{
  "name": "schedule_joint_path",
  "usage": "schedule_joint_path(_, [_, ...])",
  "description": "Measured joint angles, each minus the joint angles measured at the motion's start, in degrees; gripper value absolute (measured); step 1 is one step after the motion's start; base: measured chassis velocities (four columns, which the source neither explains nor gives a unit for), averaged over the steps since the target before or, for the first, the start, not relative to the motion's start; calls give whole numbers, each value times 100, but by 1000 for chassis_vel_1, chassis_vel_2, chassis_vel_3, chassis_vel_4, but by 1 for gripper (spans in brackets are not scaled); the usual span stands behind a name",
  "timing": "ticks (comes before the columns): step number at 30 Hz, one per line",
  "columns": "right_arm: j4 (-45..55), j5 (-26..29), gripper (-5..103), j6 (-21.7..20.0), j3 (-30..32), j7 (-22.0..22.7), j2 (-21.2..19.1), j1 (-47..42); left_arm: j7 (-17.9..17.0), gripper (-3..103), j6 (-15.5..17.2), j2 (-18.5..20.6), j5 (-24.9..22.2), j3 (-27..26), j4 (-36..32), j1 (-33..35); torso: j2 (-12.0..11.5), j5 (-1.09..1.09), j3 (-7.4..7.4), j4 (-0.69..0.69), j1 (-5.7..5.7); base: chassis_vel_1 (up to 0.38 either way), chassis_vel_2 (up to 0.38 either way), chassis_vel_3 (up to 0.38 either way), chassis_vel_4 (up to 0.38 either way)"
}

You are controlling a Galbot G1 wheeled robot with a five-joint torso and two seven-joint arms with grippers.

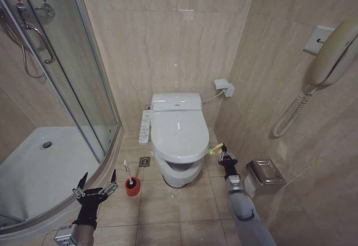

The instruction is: Open the toilet lid, clean the toilet bowl with a toilet brush, close the toilet lid, and flush.

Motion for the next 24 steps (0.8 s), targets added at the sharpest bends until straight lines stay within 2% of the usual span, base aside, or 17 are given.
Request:
schedule_joint_path(9, [276, -84, 0, -72, -68, 194, -16, 280, 0, 100, 0, 0, 0, 0, 0, 0, 0, -1, 0, -1, 0, 0, 0, 0, 0])
schedule_joint_path(24, [521, 51, 0, -216, -168, 238, 14, 460, 0, 100, 0, 0, 0, 0, 0, 0, 0, 0, 0, -1, 0, 0, 0, 0, 0])
